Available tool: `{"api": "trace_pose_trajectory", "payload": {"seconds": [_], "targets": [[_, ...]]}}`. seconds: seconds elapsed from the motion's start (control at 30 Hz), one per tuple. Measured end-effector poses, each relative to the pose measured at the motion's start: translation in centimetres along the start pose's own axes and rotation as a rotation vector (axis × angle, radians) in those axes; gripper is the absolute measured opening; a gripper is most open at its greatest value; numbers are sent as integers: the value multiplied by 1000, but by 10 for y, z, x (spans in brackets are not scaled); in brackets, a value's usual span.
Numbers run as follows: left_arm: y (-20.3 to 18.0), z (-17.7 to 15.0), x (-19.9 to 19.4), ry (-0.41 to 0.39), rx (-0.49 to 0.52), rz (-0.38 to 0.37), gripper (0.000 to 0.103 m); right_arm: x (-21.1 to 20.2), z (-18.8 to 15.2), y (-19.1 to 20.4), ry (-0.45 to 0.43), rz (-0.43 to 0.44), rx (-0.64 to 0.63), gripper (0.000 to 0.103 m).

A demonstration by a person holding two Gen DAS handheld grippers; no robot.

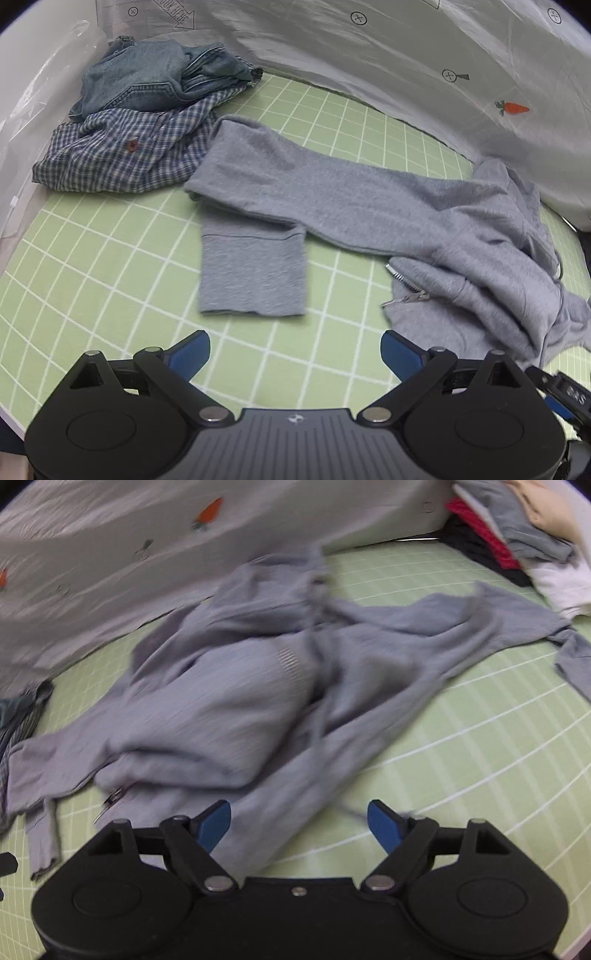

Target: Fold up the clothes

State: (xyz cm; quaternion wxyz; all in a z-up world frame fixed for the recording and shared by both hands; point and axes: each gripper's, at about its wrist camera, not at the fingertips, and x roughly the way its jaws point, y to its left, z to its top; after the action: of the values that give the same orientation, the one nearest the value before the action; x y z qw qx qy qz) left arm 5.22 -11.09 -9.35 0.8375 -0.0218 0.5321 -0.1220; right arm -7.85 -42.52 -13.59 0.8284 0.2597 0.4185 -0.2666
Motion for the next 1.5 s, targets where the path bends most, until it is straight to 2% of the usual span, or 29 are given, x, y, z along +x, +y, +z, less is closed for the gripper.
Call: {"api": "trace_pose_trajectory", "payload": {"seconds": [0.1,0.23,0.3,0.33,0.37,0.4,0.43,0.53,0.67,0.77,0.9,0.97,1.1,1.17,1.37,1.5], "targets": [[16,-2,-9,-9,41,-12,98,6,-13,25,14,20,24,82],[35,-2,-20,-29,62,-2,98,17,-24,40,27,-20,62,79],[41,-3,-25,-35,58,7,98,18,-27,41,21,7,68,55],[41,-4,-26,-35,53,6,98,15,-27,41,9,13,48,36],[41,-5,-26,-34,45,2,98,13,-27,41,-3,18,27,27],[40,-6,-27,-33,38,-1,98,10,-27,41,-16,23,5,22],[39,-7,-27,-32,31,-4,98,5,-26,37,-27,29,-8,8],[23,-12,-24,-20,4,-24,98,-15,-20,18,-62,56,-52,8],[-13,-20,-17,-3,-9,-56,98,-51,-17,-13,-120,-13,-155,7],[-49,-28,-11,11,8,-84,98,-70,-12,-61,-144,-89,-110,8],[-95,-41,1,36,49,-102,98,-76,-6,-130,-144,-207,-31,8],[-115,-47,5,42,52,-109,98,-76,-4,-156,-131,-205,13,8],[-140,-53,10,25,5,-117,98,-73,2,-181,-101,-146,-6,10],[-150,-54,12,16,-15,-112,97,-69,7,-186,-73,-115,-16,14],[-156,-48,18,-2,-103,-110,95,-58,29,-198,-84,-73,-21,45],[-149,-35,33,21,-193,-147,90,-44,45,-201,-68,-48,15,52]]}}
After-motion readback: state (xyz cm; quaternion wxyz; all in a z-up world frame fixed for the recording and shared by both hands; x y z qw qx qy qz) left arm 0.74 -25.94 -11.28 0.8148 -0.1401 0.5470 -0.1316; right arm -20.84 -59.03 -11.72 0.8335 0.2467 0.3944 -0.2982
